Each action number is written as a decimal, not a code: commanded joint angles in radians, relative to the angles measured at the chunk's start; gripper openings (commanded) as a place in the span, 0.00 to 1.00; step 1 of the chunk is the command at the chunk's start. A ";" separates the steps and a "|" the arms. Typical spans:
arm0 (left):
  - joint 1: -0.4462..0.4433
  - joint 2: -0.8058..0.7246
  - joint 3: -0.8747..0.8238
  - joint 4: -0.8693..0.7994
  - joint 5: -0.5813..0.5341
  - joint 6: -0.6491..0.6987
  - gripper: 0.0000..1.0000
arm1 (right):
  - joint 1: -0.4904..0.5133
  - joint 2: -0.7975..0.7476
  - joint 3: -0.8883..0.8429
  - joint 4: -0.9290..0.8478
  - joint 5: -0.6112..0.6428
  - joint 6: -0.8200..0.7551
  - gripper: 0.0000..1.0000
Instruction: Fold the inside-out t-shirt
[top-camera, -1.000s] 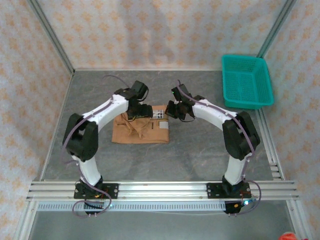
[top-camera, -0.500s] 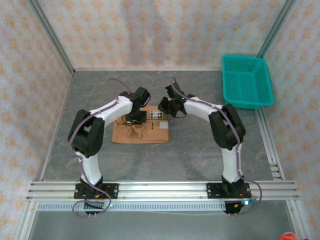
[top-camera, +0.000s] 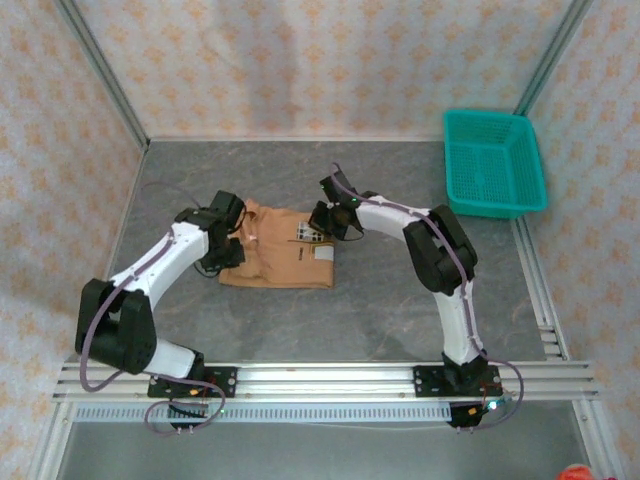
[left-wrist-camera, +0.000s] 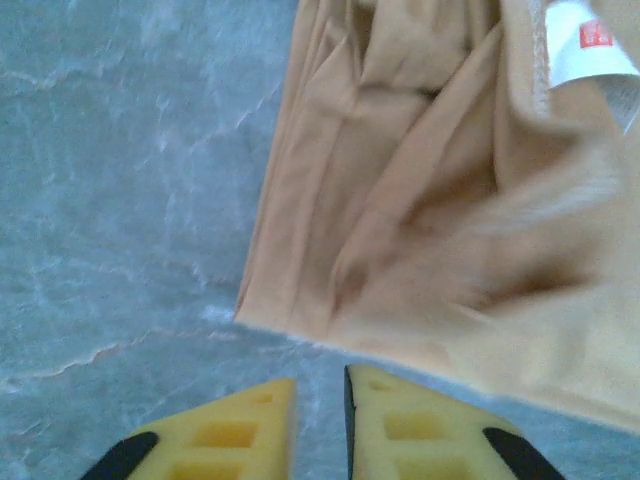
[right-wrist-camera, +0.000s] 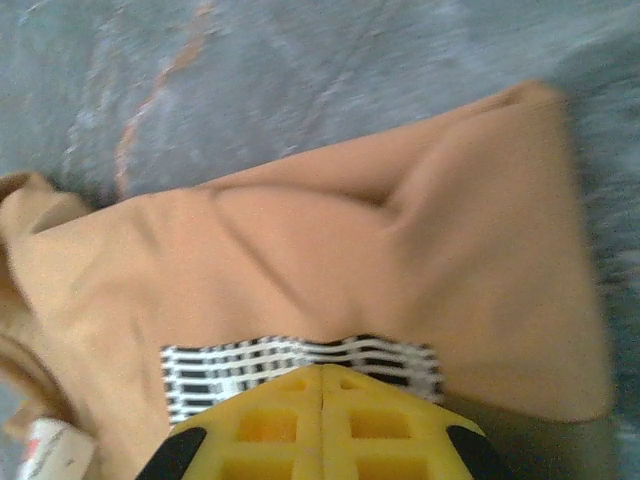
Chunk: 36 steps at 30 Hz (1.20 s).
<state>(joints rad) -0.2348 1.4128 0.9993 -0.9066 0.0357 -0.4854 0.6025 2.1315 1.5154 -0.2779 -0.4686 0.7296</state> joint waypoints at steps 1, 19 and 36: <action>0.002 -0.067 -0.024 -0.078 -0.066 -0.042 0.31 | 0.015 0.007 0.051 -0.050 -0.017 -0.043 0.06; -0.175 0.130 0.101 0.374 0.218 -0.295 0.35 | -0.018 -0.021 -0.061 0.058 -0.010 0.069 0.07; 0.062 0.004 -0.146 0.172 0.037 -0.159 0.33 | -0.021 -0.029 -0.154 -0.061 0.111 0.025 0.05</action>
<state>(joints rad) -0.1852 1.4384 0.8341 -0.6235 0.1650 -0.6903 0.5865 2.0892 1.3804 -0.2092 -0.4374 0.7807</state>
